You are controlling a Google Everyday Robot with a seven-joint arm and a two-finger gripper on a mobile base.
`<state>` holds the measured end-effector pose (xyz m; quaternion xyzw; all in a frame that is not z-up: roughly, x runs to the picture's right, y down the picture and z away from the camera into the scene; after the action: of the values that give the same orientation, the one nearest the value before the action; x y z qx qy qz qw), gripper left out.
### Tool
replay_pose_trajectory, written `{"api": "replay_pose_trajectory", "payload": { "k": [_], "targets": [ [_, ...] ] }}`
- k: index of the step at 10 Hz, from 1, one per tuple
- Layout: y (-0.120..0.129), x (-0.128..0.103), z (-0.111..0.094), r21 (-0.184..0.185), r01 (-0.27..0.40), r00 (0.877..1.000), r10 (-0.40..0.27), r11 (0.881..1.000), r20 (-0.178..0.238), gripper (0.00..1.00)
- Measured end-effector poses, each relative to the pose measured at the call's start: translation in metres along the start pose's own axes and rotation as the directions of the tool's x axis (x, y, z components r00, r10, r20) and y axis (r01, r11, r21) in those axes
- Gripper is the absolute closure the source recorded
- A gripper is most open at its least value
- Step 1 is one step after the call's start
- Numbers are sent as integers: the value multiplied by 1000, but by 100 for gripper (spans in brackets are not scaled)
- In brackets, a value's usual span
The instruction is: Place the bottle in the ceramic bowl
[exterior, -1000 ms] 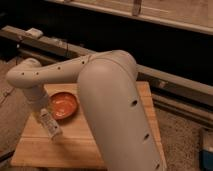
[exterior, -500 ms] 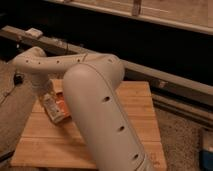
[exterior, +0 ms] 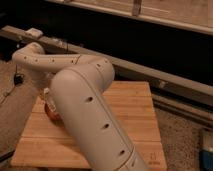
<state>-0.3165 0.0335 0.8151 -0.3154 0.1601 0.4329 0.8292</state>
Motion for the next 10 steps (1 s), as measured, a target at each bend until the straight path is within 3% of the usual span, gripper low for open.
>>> {"api": "replay_pose_trajectory", "payload": {
  "k": [3,5,10],
  "targets": [
    [-23,0,18,-3,-68,998,68,998,10,35],
    [-38,5,27,-13,-106,994,107,994,16,21],
    [-42,8,32,-36,-129,991,131,991,30,20]
  ]
}}
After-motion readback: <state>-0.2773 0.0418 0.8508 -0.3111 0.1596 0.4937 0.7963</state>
